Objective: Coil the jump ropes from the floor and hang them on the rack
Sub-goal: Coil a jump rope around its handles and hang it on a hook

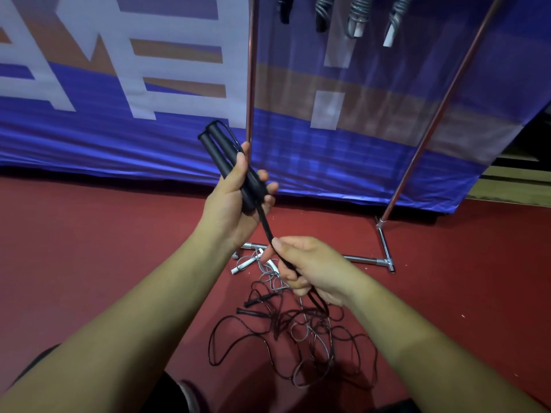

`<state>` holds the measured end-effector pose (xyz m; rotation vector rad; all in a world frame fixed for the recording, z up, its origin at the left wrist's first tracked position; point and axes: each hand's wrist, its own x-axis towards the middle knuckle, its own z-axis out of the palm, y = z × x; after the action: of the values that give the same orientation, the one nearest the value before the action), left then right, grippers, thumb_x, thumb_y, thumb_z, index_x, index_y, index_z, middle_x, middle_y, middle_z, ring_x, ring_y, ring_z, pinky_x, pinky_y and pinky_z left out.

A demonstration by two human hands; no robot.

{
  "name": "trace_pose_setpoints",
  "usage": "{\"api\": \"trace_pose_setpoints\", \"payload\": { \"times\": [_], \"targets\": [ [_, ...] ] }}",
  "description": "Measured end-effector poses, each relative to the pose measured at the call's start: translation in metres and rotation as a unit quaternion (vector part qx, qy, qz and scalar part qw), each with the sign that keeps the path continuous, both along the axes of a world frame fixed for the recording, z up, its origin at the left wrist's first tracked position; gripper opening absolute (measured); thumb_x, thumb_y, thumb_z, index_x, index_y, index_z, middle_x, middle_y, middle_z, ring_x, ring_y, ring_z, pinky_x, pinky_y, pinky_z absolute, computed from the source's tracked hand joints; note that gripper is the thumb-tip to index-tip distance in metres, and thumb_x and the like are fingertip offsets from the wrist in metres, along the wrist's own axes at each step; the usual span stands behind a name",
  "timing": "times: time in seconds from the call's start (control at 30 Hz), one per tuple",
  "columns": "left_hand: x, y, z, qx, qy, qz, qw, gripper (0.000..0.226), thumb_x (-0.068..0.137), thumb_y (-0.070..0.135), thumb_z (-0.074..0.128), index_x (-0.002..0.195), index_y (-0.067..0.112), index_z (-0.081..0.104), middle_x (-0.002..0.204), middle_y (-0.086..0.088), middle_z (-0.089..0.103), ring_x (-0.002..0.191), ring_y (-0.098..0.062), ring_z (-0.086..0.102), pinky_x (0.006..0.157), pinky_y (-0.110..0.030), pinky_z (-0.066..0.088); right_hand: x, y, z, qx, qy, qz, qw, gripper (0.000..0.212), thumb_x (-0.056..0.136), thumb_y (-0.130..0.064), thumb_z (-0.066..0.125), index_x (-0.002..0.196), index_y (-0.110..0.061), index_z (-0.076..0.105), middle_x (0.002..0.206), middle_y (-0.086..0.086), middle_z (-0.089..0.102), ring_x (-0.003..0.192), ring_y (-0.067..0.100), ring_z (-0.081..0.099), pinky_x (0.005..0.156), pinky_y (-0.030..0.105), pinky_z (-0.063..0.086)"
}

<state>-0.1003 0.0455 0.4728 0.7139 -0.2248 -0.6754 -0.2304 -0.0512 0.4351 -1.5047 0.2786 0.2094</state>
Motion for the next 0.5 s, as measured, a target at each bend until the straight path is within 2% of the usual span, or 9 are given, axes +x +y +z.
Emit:
{"api": "trace_pose_setpoints", "payload": {
  "times": [0.07,0.13,0.2,0.27,0.3,0.37,0.43,0.5],
  "targets": [
    [0.007,-0.001,-0.002,0.057,-0.007,0.046,0.997,0.014,0.101,0.028,0.055,0.112,0.020,0.052,0.069,-0.004,0.053,0.054,-0.017,0.051,0.043,-0.021,0.037,-0.002,0.004,0.004,-0.032,-0.007,0.003,0.999,0.032,0.106,-0.032,0.041,0.096,-0.012,0.063,0.055,0.001,0.036,0.041,0.009,0.023,0.045,0.021,0.019],
    [0.015,0.000,-0.007,0.130,-0.037,0.091,0.987,0.011,0.100,0.017,0.057,0.095,0.012,0.049,0.064,-0.006,0.050,0.048,-0.017,0.046,0.041,-0.020,0.031,-0.004,0.005,0.011,-0.086,-0.026,0.001,0.996,0.030,0.105,-0.027,0.044,0.095,-0.007,0.063,0.052,0.000,0.038,0.041,0.010,0.027,0.045,0.023,0.024],
    [0.021,0.002,-0.011,0.199,-0.082,0.121,0.969,0.020,0.098,0.012,0.059,0.082,0.012,0.048,0.062,-0.005,0.049,0.048,-0.018,0.044,0.042,-0.022,0.028,-0.008,-0.001,0.019,-0.167,-0.053,0.014,0.984,0.026,0.101,-0.025,0.053,0.090,-0.004,0.063,0.051,-0.001,0.042,0.043,0.013,0.042,0.050,0.028,0.035],
    [0.028,0.006,-0.014,0.264,-0.134,0.139,0.945,0.023,0.096,0.010,0.060,0.078,0.015,0.046,0.060,-0.004,0.048,0.048,-0.017,0.044,0.042,-0.023,0.029,-0.015,-0.009,0.027,-0.209,-0.066,0.041,0.975,0.021,0.097,-0.025,0.061,0.084,-0.009,0.063,0.055,0.003,0.049,0.051,0.015,0.057,0.061,0.030,0.040],
    [0.032,0.008,-0.015,0.294,-0.149,0.146,0.933,0.023,0.095,0.009,0.061,0.079,0.015,0.046,0.059,-0.003,0.048,0.047,-0.017,0.044,0.043,-0.024,0.032,-0.019,-0.013,0.029,-0.195,-0.066,0.049,0.977,0.018,0.096,-0.024,0.063,0.084,-0.010,0.064,0.057,0.006,0.051,0.052,0.016,0.057,0.061,0.030,0.040],
    [0.040,0.012,-0.021,0.335,-0.145,0.146,0.919,0.021,0.094,0.006,0.061,0.083,0.015,0.046,0.058,-0.004,0.047,0.046,-0.019,0.047,0.044,-0.025,0.038,-0.023,-0.019,0.034,-0.154,-0.078,0.031,0.984,0.014,0.094,-0.017,0.065,0.088,-0.005,0.067,0.053,0.001,0.048,0.048,0.014,0.044,0.051,0.025,0.035],
    [0.040,0.011,-0.026,0.352,-0.120,0.117,0.921,0.019,0.093,0.002,0.060,0.084,0.013,0.047,0.057,-0.005,0.048,0.046,-0.020,0.056,0.045,-0.024,0.044,-0.022,-0.026,0.038,-0.145,-0.107,-0.025,0.983,0.014,0.093,-0.012,0.066,0.088,0.000,0.069,0.050,-0.003,0.042,0.046,0.011,0.033,0.045,0.019,0.028],
    [0.034,0.007,-0.030,0.397,-0.146,0.063,0.904,0.018,0.090,0.000,0.062,0.084,0.012,0.050,0.061,-0.007,0.050,0.044,-0.017,0.058,0.044,-0.024,0.047,-0.021,-0.035,0.043,-0.159,-0.139,-0.084,0.974,0.012,0.093,-0.011,0.065,0.086,-0.002,0.071,0.047,-0.002,0.041,0.044,0.012,0.032,0.045,0.018,0.028]
  ]
}}
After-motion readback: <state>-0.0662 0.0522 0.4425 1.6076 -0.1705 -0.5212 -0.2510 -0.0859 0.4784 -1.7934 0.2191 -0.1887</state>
